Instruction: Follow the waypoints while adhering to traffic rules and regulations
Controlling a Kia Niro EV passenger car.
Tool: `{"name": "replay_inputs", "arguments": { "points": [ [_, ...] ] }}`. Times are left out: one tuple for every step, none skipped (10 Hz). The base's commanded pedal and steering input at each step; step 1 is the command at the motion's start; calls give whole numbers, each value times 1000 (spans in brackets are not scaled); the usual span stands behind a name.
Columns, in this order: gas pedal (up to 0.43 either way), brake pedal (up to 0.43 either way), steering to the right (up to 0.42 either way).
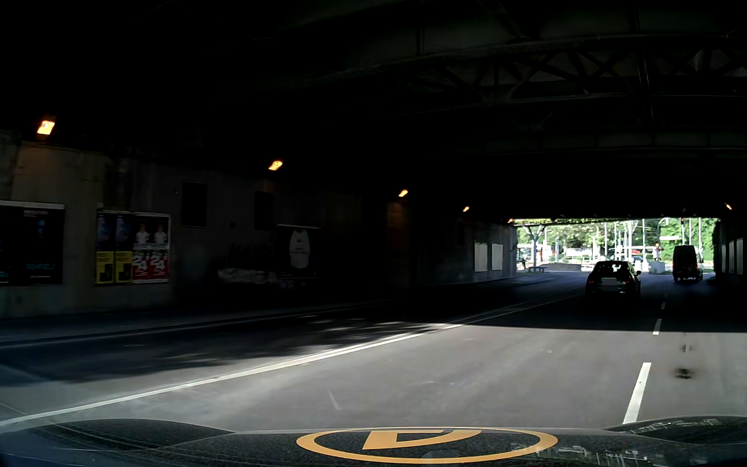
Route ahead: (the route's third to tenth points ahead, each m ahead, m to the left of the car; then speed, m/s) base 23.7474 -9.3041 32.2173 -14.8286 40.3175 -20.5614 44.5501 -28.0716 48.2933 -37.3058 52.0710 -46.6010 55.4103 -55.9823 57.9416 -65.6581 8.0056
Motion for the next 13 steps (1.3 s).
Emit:
{"name": "replay_inputs", "arguments": {
  "points": [
    [642, 0, 208],
    [630, 0, 204],
    [622, 0, 199],
    [598, 0, 191],
    [559, 0, 180],
    [480, 0, 171],
    [429, 0, 162],
    [370, 0, 149],
    [339, 0, 133],
    [311, 0, 123],
    [299, 0, 110],
    [98, 0, 93],
    [0, 0, 83]
  ]
}}
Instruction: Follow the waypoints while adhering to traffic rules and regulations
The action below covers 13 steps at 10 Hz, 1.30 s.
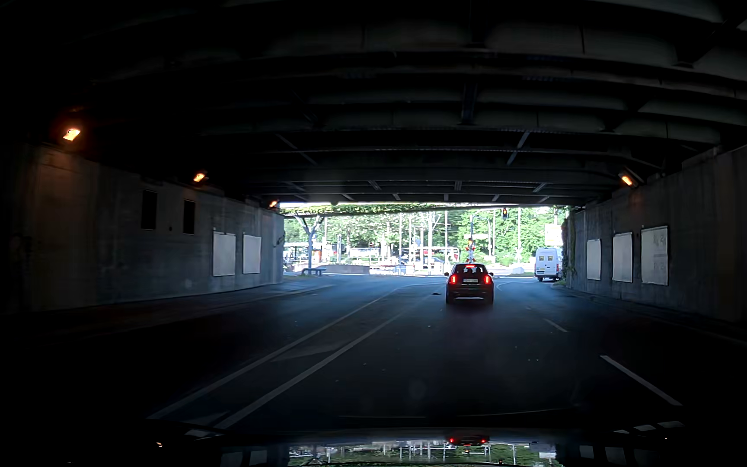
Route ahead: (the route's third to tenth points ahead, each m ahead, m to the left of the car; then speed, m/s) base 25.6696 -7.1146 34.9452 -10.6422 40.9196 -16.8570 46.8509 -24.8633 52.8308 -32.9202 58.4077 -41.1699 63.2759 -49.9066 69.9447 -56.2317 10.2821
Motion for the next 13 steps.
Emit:
{"name": "replay_inputs", "arguments": {
  "points": [
    [0, 0, 75],
    [0, 0, 69],
    [0, 0, 68],
    [0, 0, 69],
    [0, 0, 70],
    [0, 0, 72],
    [0, 12, 77],
    [0, 18, 79],
    [0, 30, 79],
    [0, 30, 79],
    [0, 30, 79],
    [0, 30, 79],
    [0, 30, 79]
  ]
}}
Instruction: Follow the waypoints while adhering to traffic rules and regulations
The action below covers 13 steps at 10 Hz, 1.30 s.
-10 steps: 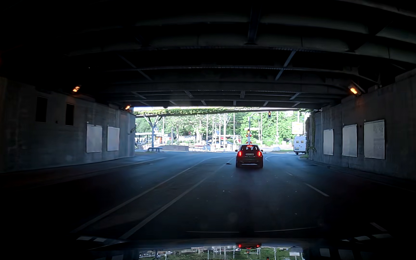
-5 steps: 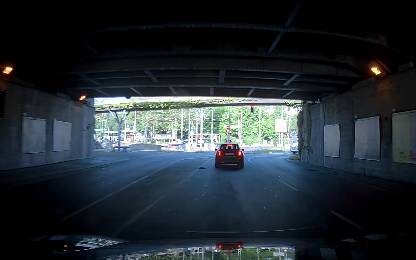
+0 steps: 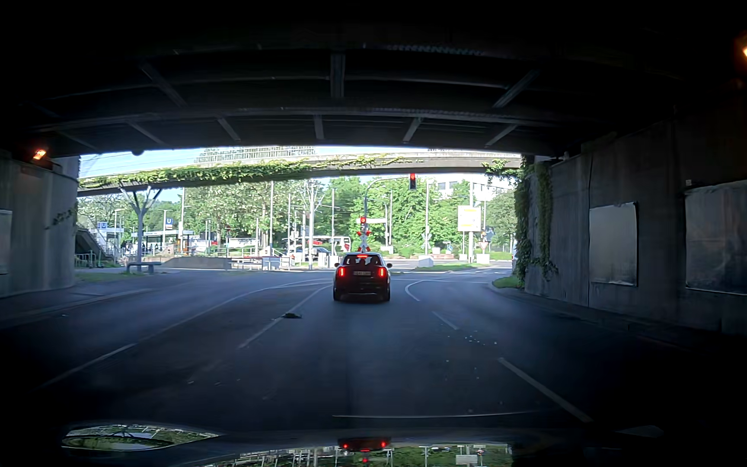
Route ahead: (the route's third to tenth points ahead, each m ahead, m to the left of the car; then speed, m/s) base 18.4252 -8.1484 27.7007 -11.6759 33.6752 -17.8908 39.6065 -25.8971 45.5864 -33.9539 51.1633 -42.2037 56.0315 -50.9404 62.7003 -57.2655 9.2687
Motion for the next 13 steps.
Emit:
{"name": "replay_inputs", "arguments": {
  "points": [
    [0, 30, 79],
    [0, 30, 78],
    [0, 30, 74],
    [0, 37, 66],
    [0, 43, 55],
    [0, 49, 36],
    [0, 61, 20],
    [0, 73, 10],
    [0, 91, 2],
    [0, 104, -2],
    [0, 116, -4],
    [0, 140, -4],
    [0, 152, -5]
  ]
}}
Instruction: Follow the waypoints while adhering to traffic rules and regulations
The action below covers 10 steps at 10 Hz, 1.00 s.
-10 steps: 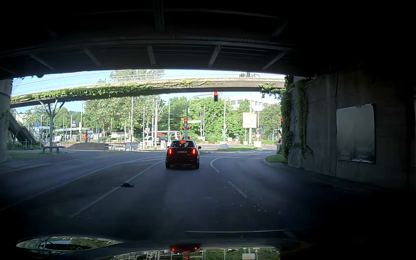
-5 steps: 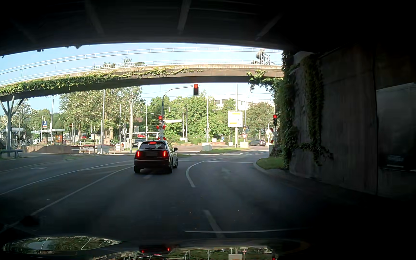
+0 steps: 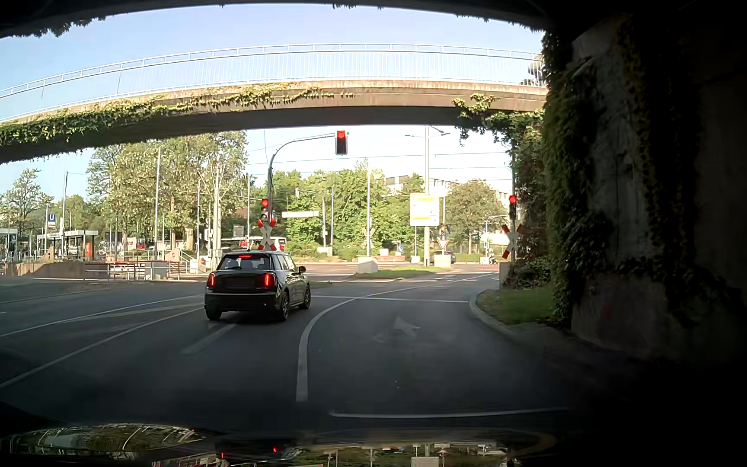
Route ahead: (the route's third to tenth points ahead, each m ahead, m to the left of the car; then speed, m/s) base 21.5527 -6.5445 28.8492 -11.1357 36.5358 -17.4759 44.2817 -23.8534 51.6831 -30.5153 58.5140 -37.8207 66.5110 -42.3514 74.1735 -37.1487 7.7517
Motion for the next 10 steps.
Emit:
{"name": "replay_inputs", "arguments": {
  "points": [
    [0, 165, -5],
    [0, 183, -5],
    [0, 195, -5],
    [0, 207, -6],
    [0, 213, -6],
    [0, 226, -6],
    [0, 232, -7],
    [0, 238, -7],
    [0, 244, -7],
    [0, 250, -7]
  ]
}}
